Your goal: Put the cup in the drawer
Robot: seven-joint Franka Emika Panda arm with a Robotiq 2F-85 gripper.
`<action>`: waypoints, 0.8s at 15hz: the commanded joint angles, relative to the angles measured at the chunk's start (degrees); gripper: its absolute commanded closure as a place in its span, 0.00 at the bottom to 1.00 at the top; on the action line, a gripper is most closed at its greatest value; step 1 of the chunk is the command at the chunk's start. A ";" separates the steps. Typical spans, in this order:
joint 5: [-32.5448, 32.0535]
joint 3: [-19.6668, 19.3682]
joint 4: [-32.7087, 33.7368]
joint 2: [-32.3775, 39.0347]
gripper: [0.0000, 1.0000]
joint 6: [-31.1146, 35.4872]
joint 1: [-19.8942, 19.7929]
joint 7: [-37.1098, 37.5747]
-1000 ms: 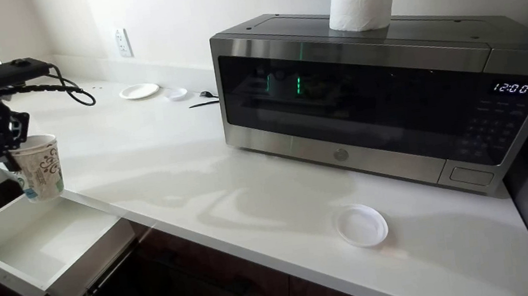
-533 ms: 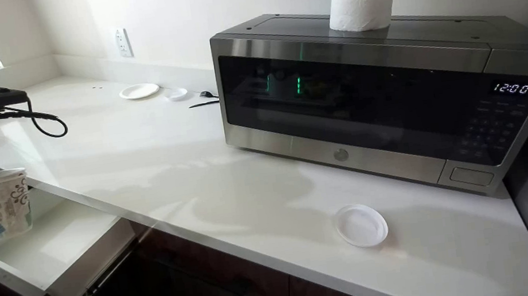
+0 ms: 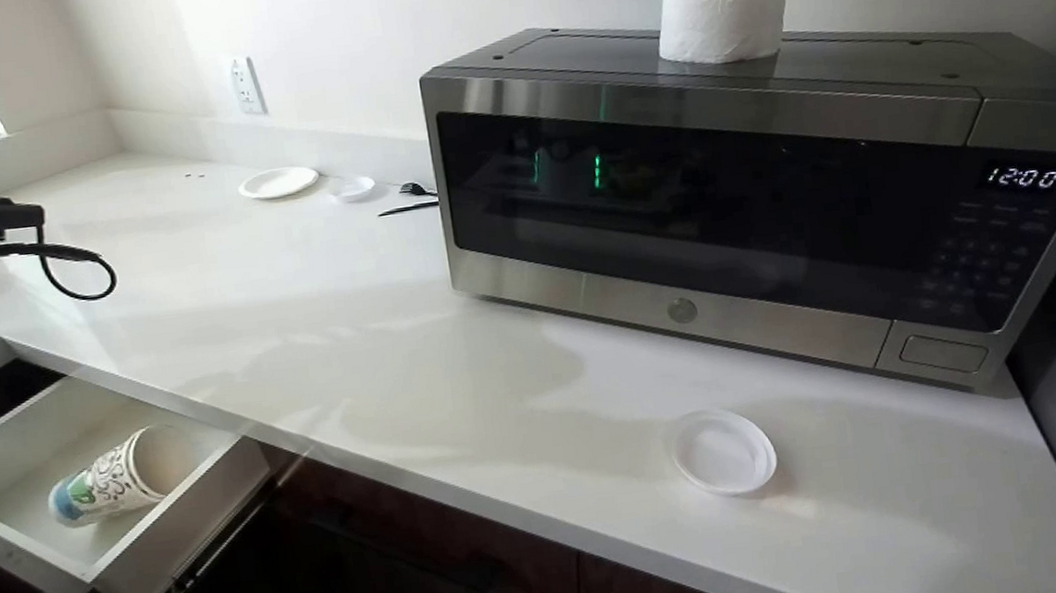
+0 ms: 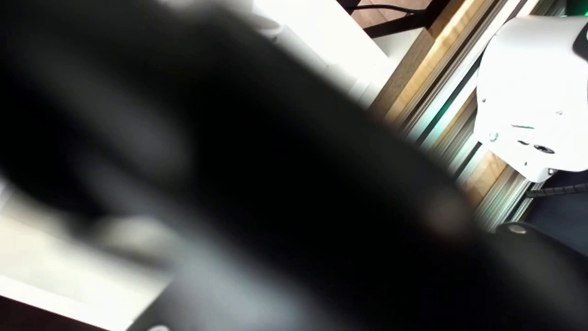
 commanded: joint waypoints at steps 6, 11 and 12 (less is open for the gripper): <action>-2.06 3.34 3.14 1.72 0.00 -7.08 -1.40 -1.90; -1.92 4.64 -2.33 -0.50 0.00 2.69 -0.16 -13.53; -2.45 4.44 -4.01 -1.67 0.00 6.91 -0.41 -14.93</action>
